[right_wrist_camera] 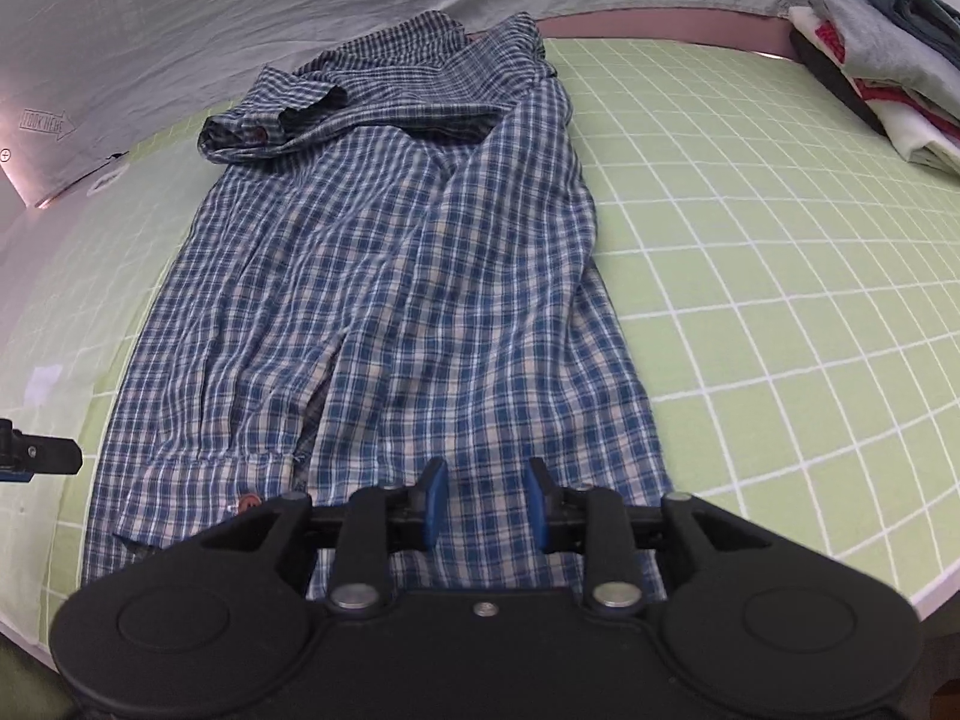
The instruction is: Fold clothes
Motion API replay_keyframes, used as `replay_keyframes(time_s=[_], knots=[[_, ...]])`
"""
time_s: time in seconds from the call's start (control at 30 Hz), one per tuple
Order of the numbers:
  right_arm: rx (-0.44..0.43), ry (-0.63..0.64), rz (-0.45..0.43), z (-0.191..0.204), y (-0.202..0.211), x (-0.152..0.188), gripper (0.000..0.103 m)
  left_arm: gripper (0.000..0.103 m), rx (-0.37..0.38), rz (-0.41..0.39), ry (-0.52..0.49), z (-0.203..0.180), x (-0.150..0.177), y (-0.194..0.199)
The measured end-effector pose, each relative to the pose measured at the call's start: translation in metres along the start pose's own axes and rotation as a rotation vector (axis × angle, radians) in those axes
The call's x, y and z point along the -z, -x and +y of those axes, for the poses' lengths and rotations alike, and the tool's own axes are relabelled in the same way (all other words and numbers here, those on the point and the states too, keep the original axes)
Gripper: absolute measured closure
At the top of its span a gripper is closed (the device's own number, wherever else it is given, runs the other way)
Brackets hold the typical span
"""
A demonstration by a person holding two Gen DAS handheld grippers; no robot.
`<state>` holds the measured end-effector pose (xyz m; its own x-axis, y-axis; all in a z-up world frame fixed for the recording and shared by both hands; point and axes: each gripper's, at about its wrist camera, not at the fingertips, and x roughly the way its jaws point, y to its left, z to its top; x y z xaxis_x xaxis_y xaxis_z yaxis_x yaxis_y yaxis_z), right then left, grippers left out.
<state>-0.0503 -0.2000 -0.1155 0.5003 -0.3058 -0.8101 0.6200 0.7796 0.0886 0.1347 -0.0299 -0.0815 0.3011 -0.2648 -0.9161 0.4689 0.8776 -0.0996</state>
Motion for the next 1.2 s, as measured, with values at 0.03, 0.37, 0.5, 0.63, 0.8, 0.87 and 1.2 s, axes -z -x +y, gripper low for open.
replay_keyframes(time_s=[0.03,0.37,0.5,0.63,0.8,0.87,1.2], knots=[[-0.003,0.014,-0.019,-0.001,0.002,-0.006,0.072,0.031,0.000,-0.005,0.006,-0.003,-0.003,-0.001],[0.007,0.126,-0.156,-0.014,-0.017,-0.084,0.072,0.025,-0.028,-0.084,0.094,-0.020,-0.050,-0.012],[-0.008,0.157,-0.174,-0.014,-0.039,-0.115,0.072,0.025,-0.045,-0.099,0.151,-0.011,-0.080,-0.025],[-0.026,0.196,-0.183,-0.001,-0.071,-0.144,0.072,0.025,-0.063,-0.104,0.169,-0.003,-0.114,-0.044],[-0.003,0.235,-0.152,0.020,-0.116,-0.172,0.070,0.025,-0.065,-0.087,0.153,-0.002,-0.152,-0.069],[0.007,0.266,-0.135,0.026,-0.131,-0.179,0.067,0.025,-0.063,-0.089,0.131,-0.005,-0.162,-0.079],[0.002,0.365,-0.127,0.037,-0.161,-0.191,0.076,0.025,-0.062,-0.154,0.107,-0.010,-0.212,-0.111]])
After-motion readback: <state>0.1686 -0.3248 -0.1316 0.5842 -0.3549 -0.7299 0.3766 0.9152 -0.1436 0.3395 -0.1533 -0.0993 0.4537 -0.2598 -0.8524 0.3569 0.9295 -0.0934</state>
